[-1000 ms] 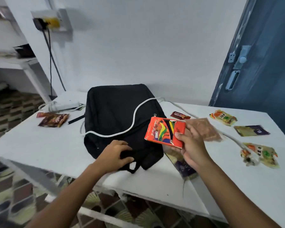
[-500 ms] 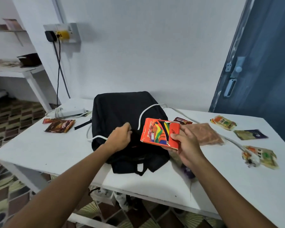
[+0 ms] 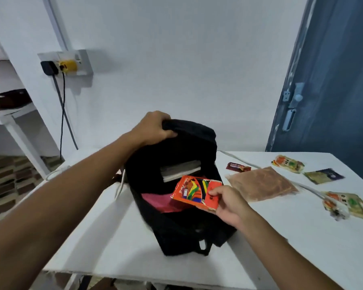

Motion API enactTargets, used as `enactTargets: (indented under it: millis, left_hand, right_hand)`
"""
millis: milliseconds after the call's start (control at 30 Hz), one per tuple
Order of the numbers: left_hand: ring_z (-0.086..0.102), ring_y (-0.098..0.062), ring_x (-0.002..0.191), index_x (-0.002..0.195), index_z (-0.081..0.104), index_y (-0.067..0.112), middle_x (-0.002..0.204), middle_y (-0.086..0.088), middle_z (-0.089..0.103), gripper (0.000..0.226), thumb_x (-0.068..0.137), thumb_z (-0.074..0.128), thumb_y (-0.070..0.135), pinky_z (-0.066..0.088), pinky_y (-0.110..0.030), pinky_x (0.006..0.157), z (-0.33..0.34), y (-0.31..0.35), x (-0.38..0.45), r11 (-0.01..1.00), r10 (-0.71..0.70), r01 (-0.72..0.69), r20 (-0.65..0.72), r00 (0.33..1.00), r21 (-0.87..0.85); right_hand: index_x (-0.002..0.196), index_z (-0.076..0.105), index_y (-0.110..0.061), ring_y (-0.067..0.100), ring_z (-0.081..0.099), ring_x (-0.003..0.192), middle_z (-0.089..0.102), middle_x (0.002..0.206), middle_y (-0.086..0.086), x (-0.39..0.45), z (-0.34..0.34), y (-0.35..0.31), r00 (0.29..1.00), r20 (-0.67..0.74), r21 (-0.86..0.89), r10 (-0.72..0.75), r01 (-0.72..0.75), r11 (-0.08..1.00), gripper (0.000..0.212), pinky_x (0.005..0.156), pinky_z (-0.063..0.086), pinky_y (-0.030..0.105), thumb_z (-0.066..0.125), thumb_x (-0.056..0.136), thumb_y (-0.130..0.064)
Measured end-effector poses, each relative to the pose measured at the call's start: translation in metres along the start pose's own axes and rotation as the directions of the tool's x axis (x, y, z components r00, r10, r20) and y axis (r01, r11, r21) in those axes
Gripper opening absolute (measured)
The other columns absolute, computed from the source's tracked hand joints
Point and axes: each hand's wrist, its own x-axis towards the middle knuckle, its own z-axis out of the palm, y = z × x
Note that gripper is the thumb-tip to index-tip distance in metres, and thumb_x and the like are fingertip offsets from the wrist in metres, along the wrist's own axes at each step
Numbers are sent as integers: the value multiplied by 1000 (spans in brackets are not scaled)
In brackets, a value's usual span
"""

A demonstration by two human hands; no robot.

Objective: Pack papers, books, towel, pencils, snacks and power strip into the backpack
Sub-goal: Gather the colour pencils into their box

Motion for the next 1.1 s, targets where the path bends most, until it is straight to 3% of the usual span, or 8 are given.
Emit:
enactTargets:
  millis: [133,233,467,567,700,833,1000,1100]
  left_hand:
    - [54,-26,73,78,59,14,73,-2,58,17,79,64,29,43,-35,66,-19,0,21,985,123,-99,-172,977,139]
    - [53,-29,74,83,59,12,75,-3,60,10,77,56,20,41,-34,65,-28,6,33,976,159,-117,-236,958,185]
    - [53,-27,74,74,57,14,70,1,56,8,71,51,18,39,-31,62,-37,2,53,986,146,-125,-216,965,109]
    - [53,-27,72,71,55,14,64,4,52,9,68,48,19,37,-30,61,-40,-2,60,983,173,-154,-221,960,100]
    - [51,-26,70,74,58,12,63,5,51,18,65,45,21,35,-29,60,-40,-4,63,979,198,-178,-263,944,98]
    - [54,-26,71,74,60,10,65,2,55,23,63,43,22,44,-34,60,-43,-8,65,980,198,-187,-262,944,67]
    - [54,-27,70,72,59,10,64,0,56,22,62,43,22,45,-35,61,-41,-7,64,982,191,-186,-239,952,45]
    - [53,-27,69,71,58,9,61,2,53,19,63,45,20,42,-34,59,-39,-7,62,980,197,-194,-230,953,38]
  right_hand:
    - [102,52,-1,35,65,85,64,95,23,21,26,1,998,-66,79,-9,14,997,27,59,59,44,41,83,14]
    - [99,55,-5,33,64,81,65,95,20,44,49,-2,988,-157,-24,-14,10,1000,26,59,51,42,44,83,11]
    - [121,52,-3,30,59,79,61,113,22,92,89,-5,950,-305,3,-71,75,997,43,41,49,28,55,80,10]
    - [122,49,-4,30,60,86,60,116,21,107,103,-7,934,-338,44,-119,142,989,46,44,51,31,58,80,11]
    - [119,50,0,26,60,67,62,111,24,127,117,-10,896,-393,58,-205,247,967,44,37,48,27,60,78,14]
    - [115,51,4,24,62,58,64,102,24,144,119,-18,827,-466,-26,-316,344,939,44,35,45,20,63,74,16]
    - [97,60,15,19,49,28,57,53,17,148,113,-22,819,-470,-182,-329,275,944,20,33,44,24,64,80,5]
    - [99,58,16,20,53,28,60,54,18,148,109,-19,831,-449,-188,-327,270,944,28,32,44,23,70,79,2]
